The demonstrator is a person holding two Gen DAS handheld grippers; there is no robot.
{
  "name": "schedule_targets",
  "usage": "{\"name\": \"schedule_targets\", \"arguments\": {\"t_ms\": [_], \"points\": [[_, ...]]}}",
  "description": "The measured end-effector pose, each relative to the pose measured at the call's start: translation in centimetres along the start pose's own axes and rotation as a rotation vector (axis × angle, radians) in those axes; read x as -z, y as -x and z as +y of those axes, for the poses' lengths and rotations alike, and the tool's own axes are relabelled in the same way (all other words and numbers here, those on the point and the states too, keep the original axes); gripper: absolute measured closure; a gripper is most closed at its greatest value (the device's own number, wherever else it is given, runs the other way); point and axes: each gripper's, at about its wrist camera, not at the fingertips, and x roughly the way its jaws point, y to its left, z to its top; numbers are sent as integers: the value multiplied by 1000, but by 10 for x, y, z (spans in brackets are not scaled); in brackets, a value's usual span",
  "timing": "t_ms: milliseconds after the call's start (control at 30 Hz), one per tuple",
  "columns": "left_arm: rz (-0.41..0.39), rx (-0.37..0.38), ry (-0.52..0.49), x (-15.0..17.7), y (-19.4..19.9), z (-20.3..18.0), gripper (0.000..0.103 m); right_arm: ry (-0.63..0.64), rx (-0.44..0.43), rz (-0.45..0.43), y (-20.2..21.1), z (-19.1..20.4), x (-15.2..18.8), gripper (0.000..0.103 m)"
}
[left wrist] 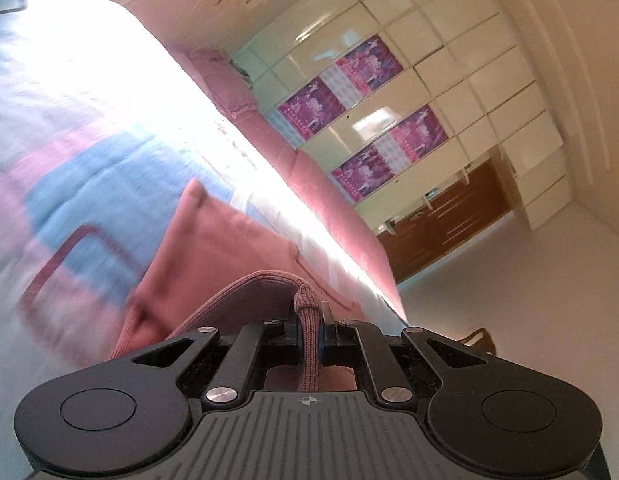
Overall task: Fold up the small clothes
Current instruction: 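Lift the hem with both tools and fold it over toward the collar, release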
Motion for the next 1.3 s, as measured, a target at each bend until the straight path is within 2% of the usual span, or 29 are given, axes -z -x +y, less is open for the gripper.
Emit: {"name": "schedule_targets", "arguments": {"t_ms": [167,300,333,400,433,467,500,533,567,633,733,800,833,933,1000,1033,1067,1133,1167,1233,1267,1300], "points": [[67,-55,7,-40,-85,10,97,-87,50,62,-82,-23,-42,96],[128,-102,-3,-56,-146,25,97,-158,91,106,-139,-49,-55,95],[133,-98,-12,-56,-154,30,97,-171,98,111,-151,-56,-56,93],[130,-88,7,-62,-168,37,97,-208,93,97,-168,-68,-59,77],[127,-76,12,-64,-171,39,88,-229,101,70,-170,-73,-60,47],[109,-69,3,-67,-169,39,57,-245,120,32,-168,-75,-61,26],[82,-72,-20,-69,-166,37,40,-235,130,-20,-162,-75,-62,26],[49,-89,-50,-71,-161,35,22,-208,120,-55,-156,-74,-63,32],[24,-93,-91,-74,-157,34,22,-196,112,-58,-153,-74,-64,38],[29,-96,-135,-80,-155,34,22,-138,123,-43,-150,-71,-67,46],[105,-141,-272,-85,-169,29,22,0,178,22,-160,-62,-68,59],[167,-167,-379,-81,-181,22,24,77,203,72,-172,-55,-68,61],[188,-195,-447,-78,-190,17,29,121,219,96,-180,-51,-68,61],[230,-235,-580,-70,-208,9,37,255,265,161,-200,-40,-63,61],[236,-252,-661,-63,-216,0,37,344,298,194,-212,-32,-57,64],[237,-252,-693,-60,-216,-4,43,389,317,210,-216,-28,-54,72],[243,-248,-718,-57,-218,-8,56,438,330,223,-221,-24,-50,81],[266,-242,-761,-51,-221,-13,74,536,359,224,-224,-12,-43,89],[266,-243,-785,-47,-219,-17,86,568,367,225,-225,-8,-40,92],[230,-234,-805,-45,-211,-25,93,628,385,221,-224,1,-34,94],[137,-206,-791,-46,-193,-31,93,659,389,203,-221,6,-32,94],[50,-166,-753,-48,-175,-33,93,674,387,137,-213,11,-32,95]]}}
